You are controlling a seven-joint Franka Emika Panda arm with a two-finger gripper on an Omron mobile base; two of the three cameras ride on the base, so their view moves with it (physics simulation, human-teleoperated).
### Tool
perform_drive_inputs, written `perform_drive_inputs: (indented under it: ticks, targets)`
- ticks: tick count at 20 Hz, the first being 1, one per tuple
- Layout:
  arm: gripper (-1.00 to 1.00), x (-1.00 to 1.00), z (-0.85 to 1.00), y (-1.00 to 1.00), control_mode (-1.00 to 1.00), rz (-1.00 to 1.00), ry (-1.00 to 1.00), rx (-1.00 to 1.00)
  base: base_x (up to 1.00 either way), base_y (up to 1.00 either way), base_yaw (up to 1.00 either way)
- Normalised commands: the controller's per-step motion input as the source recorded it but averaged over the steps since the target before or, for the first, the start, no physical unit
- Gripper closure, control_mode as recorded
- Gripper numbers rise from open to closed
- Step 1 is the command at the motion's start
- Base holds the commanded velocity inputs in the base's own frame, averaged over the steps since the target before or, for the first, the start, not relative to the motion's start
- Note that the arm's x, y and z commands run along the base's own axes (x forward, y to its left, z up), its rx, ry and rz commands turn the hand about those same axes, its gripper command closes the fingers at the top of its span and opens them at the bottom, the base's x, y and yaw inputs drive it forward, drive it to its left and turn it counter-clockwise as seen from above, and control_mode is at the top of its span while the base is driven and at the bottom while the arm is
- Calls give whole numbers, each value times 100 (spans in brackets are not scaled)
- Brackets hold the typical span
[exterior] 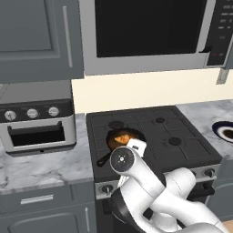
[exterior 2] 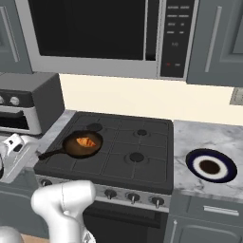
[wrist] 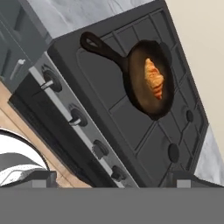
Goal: Pick the croissant and place it on the pan. Then turn on the stove to warm the croissant.
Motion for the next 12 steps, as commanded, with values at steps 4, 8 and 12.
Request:
perform_drive_inputs:
  ticks: [4,8,12]
  targets:
    - [-100,-39,-3,0,-100,0,-1,-2,0,0,0]
    - [-100,-28,-15,0,-100,0,0,0,0,0,0]
    - [-100,-28,-28,0,-100,0,-1,0,0,0,0]
